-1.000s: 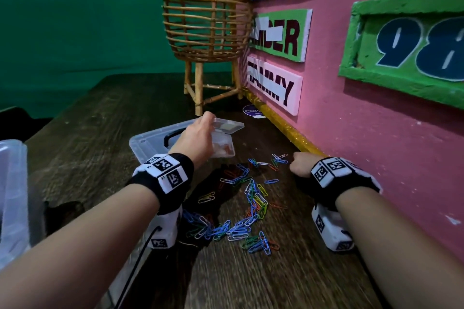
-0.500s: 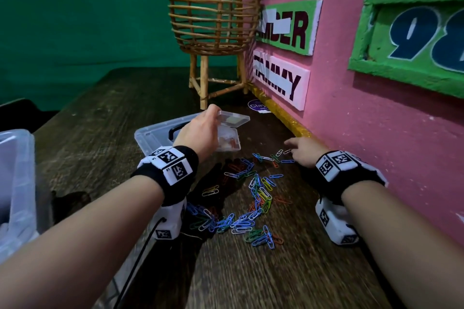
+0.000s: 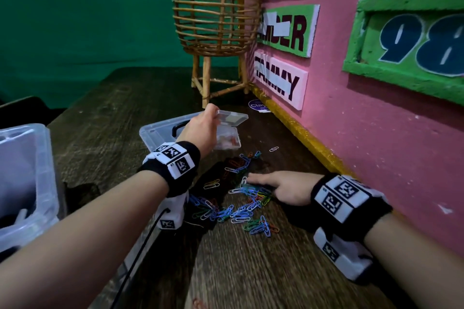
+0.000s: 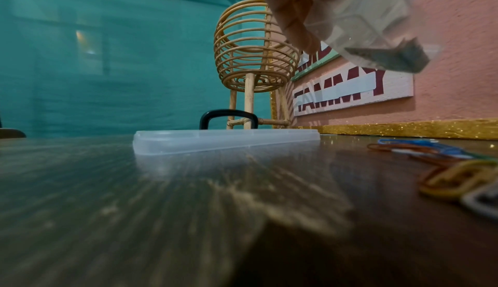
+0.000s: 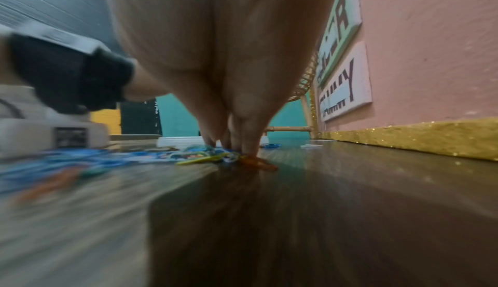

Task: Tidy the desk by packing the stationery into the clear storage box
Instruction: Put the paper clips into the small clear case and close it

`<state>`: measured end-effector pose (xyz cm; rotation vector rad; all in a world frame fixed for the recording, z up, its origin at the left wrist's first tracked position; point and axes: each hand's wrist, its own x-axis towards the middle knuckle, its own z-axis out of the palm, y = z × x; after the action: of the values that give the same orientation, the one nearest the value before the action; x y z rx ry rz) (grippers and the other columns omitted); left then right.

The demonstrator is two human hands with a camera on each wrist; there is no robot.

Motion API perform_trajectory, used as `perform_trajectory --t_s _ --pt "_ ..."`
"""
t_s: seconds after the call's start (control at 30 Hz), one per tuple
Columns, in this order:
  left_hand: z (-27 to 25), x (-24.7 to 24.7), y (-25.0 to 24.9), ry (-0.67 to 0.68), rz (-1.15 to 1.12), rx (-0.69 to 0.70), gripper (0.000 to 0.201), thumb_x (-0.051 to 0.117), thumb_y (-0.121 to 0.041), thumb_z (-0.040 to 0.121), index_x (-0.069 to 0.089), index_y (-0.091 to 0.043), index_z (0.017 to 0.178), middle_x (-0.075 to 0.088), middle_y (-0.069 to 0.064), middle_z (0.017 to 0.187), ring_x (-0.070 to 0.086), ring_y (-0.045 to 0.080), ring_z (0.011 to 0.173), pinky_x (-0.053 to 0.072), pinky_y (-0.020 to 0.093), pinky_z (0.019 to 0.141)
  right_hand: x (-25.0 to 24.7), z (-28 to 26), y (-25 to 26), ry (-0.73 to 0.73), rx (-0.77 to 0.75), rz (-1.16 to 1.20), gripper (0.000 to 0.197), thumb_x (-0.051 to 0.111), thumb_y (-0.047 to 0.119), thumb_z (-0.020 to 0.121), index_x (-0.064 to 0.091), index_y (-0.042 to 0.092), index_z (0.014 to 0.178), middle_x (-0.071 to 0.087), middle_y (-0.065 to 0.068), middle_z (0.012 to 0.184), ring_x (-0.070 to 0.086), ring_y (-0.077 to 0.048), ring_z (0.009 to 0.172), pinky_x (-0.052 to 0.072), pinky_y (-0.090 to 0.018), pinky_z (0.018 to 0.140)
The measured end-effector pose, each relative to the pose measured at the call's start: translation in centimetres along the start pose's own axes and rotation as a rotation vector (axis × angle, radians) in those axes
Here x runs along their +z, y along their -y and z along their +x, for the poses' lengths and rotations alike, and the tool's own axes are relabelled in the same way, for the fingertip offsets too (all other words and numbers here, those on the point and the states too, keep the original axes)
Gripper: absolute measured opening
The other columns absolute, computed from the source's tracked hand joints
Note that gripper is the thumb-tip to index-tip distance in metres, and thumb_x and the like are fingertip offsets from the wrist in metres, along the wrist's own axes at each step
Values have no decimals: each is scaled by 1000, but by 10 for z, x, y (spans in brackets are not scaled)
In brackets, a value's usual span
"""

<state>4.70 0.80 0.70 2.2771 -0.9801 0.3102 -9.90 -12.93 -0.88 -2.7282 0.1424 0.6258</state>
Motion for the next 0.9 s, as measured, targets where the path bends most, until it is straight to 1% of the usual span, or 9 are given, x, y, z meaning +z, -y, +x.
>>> perform_trajectory --t_s 0.1,0.23,0.37,0.47,0.57,0.67,0.8,0.83,0.9 --pt "-1 2 0 -3 9 12 18 38 -7 96 42 -6 113 63 19 109 60 36 95 48 44 79 -1 -5 -1 -151 80 77 70 32 -7 84 24 25 146 24 0 154 26 -17 141 21 -24 115" --pt "1 3 1 -12 2 11 18 39 -6 95 42 -6 112 63 18 109 61 35 95 48 44 79 -20 16 -20 -327 278 63 64 34 -1 86 23 18 147 28 -6 153 31 -21 139 26 -24 110" --pt "3 4 3 -32 -47 22 18 40 -2 94 42 -4 111 62 18 111 61 35 97 50 44 82 -38 40 -33 -363 364 73 62 33 1 88 21 15 147 27 -8 153 31 -24 139 28 -28 112" --pt "6 6 4 -56 -64 31 18 42 -1 92 43 -2 110 62 19 111 60 36 98 47 41 80 -40 46 -33 -254 388 20 59 31 1 90 18 10 147 22 -10 155 27 -23 141 24 -27 114" --pt "5 6 5 -54 -71 30 19 44 0 91 43 -1 110 62 19 110 59 36 98 46 42 80 -35 44 -25 -140 322 -55 61 30 1 90 18 17 148 20 -7 156 24 -23 142 20 -29 116" --pt "4 6 7 -66 -93 10 17 42 -3 92 44 -3 109 63 19 106 60 36 95 47 41 79 -31 34 -5 -105 130 -49 64 30 -3 88 29 27 145 32 -2 151 34 -21 136 24 -22 109" --pt "0 3 7 -33 -76 -11 19 42 -3 91 42 -5 110 63 19 108 61 36 97 51 45 84 -12 23 13 -65 -27 84 63 31 -11 85 45 21 137 41 4 146 38 -10 134 23 -12 104" --pt "-3 2 5 -17 -70 -11 21 42 -3 91 42 -5 112 63 20 108 61 37 97 50 46 84 -7 20 15 -104 -37 118 57 34 -8 87 48 20 135 46 1 143 42 -11 131 27 -13 103" --pt "-12 -2 0 11 -57 0 24 43 -4 91 42 -3 114 64 21 107 62 37 96 49 40 80 0 12 16 -355 -43 145 38 43 6 93 52 16 129 56 -4 131 52 -16 120 35 -16 95"
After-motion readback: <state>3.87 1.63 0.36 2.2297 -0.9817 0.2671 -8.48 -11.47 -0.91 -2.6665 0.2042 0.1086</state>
